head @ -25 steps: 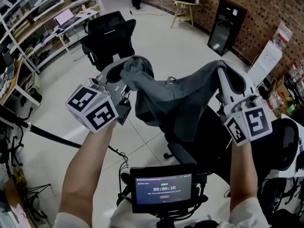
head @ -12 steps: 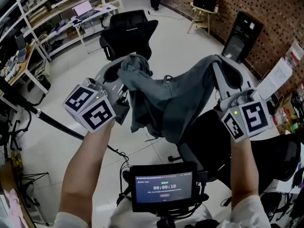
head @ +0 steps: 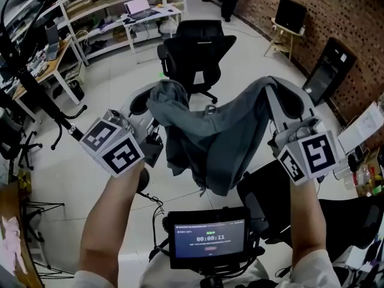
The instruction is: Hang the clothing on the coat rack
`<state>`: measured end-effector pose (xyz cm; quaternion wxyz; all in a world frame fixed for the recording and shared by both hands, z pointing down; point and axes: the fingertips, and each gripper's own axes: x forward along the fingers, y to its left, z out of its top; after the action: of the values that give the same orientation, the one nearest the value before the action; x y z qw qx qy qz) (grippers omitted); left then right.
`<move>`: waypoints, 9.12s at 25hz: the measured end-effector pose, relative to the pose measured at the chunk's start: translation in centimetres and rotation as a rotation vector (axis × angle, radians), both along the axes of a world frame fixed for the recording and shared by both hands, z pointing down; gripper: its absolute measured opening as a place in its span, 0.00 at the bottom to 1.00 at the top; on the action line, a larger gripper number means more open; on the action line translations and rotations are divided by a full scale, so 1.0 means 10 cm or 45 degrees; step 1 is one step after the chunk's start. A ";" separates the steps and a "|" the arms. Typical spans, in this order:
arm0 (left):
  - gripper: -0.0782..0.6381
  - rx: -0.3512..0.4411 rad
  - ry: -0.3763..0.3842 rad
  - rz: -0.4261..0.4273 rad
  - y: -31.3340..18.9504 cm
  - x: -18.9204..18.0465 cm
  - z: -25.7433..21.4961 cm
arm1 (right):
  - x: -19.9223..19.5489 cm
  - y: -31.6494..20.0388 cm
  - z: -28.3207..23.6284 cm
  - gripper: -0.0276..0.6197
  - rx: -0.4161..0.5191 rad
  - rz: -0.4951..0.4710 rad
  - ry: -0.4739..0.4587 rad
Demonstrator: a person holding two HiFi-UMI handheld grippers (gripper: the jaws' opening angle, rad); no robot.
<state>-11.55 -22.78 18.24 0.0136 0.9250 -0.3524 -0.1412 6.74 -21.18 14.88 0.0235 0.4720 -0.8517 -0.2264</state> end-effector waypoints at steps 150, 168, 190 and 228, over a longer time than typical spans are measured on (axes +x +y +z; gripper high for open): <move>0.28 -0.293 0.119 -1.340 0.84 -3.82 1.43 | -5.46 -1.06 1.50 0.32 -0.229 -1.104 0.233; 0.23 -0.320 0.200 -1.252 1.07 -3.34 1.53 | -4.88 -0.76 1.67 0.32 -0.426 -1.138 0.154; 0.11 -0.402 0.205 -1.093 1.87 -2.94 1.74 | -4.22 0.27 1.84 0.23 -0.623 -1.096 0.058; 0.11 -0.430 0.190 -1.062 1.49 -2.24 1.62 | -3.36 -0.04 1.73 0.06 -0.756 -1.117 -0.032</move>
<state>-33.99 -7.91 34.46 0.1315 0.6762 -0.7110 -0.1416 -26.89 -21.55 32.22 0.0489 0.0469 -0.9968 0.0418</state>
